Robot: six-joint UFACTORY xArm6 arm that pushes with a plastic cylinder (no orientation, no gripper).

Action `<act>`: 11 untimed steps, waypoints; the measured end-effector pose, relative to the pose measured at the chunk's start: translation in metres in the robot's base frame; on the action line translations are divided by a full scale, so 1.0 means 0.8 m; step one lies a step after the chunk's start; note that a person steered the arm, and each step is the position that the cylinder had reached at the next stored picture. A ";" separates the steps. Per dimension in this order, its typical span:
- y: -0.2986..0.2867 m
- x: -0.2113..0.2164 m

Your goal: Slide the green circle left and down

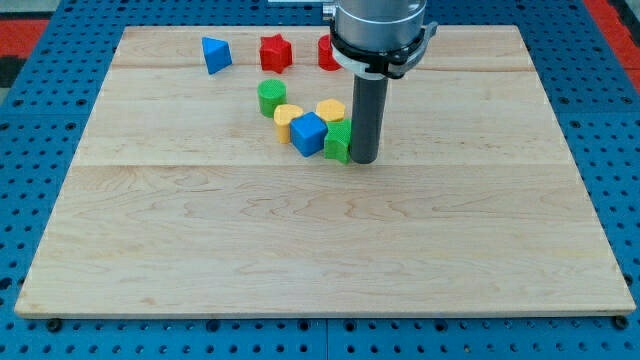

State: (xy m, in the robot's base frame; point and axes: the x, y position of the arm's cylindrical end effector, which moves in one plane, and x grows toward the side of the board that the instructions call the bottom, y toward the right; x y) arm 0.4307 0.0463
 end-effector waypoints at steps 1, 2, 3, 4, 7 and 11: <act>0.000 -0.005; 0.007 -0.006; 0.034 -0.006; 0.103 -0.023; -0.068 -0.130; -0.283 -0.120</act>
State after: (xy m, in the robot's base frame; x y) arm 0.3349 -0.1803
